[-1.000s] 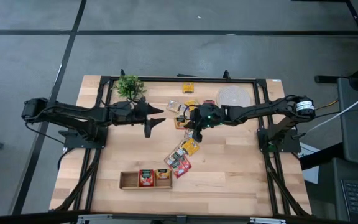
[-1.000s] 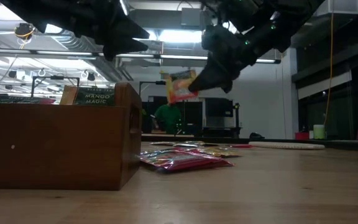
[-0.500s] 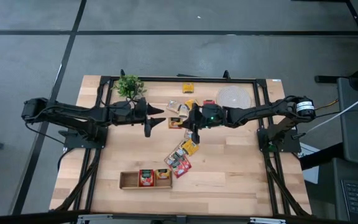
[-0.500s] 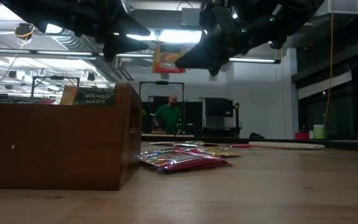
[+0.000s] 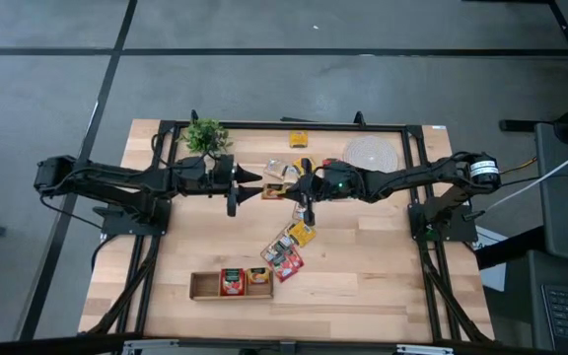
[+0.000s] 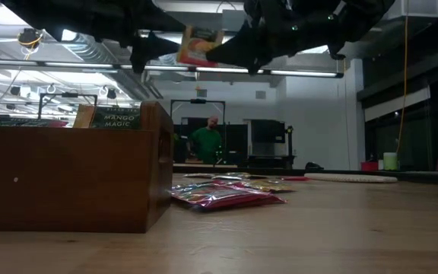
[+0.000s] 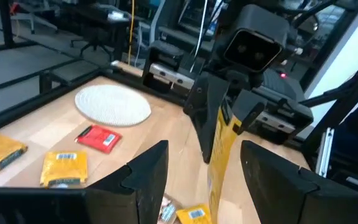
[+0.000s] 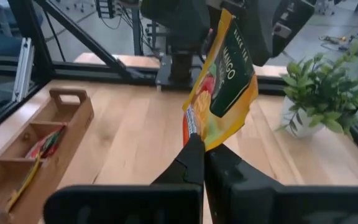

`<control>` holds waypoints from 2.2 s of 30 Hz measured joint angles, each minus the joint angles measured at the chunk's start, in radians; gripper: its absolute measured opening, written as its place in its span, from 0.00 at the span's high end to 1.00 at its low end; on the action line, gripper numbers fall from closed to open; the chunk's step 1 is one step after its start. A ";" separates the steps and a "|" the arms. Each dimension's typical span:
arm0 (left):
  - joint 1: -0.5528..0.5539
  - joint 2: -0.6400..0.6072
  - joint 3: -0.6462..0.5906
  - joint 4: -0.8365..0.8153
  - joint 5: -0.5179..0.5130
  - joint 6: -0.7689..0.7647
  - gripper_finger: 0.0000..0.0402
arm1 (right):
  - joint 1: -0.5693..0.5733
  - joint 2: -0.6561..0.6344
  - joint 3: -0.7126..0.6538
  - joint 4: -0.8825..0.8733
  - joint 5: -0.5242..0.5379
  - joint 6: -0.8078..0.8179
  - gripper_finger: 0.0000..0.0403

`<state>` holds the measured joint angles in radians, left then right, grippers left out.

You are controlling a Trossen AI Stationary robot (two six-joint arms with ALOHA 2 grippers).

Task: Pick & Place Tea
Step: Put the yellow tea bag into the right section of the wooden organizer

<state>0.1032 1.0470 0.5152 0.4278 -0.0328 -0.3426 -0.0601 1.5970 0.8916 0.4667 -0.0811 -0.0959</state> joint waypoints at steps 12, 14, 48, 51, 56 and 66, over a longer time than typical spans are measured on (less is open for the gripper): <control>0.000 0.092 0.038 0.093 0.046 0.076 0.52 | 0.000 0.000 0.023 -0.005 -0.045 0.010 1.00; 0.000 0.098 0.051 0.095 0.046 0.097 0.55 | 0.000 0.000 0.024 -0.014 -0.044 0.011 0.99; -0.345 0.044 0.056 -0.092 -0.173 -0.010 1.00 | 0.087 -0.129 0.023 -0.329 -0.015 0.253 0.61; -0.445 0.062 0.056 -0.101 -0.247 -0.090 1.00 | 0.111 -0.129 0.023 -0.359 0.029 0.282 0.61; -0.605 0.102 0.055 -0.092 -0.431 -0.198 0.99 | 0.149 -0.128 0.023 -0.435 0.089 0.346 0.61; -0.771 0.343 -0.002 0.243 -0.628 -0.357 1.00 | 0.270 -0.128 0.023 -0.448 0.198 0.419 0.61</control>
<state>-0.6680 1.3897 0.5133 0.6707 -0.6610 -0.7000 0.2098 1.4693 0.9142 0.0184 0.1172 0.3226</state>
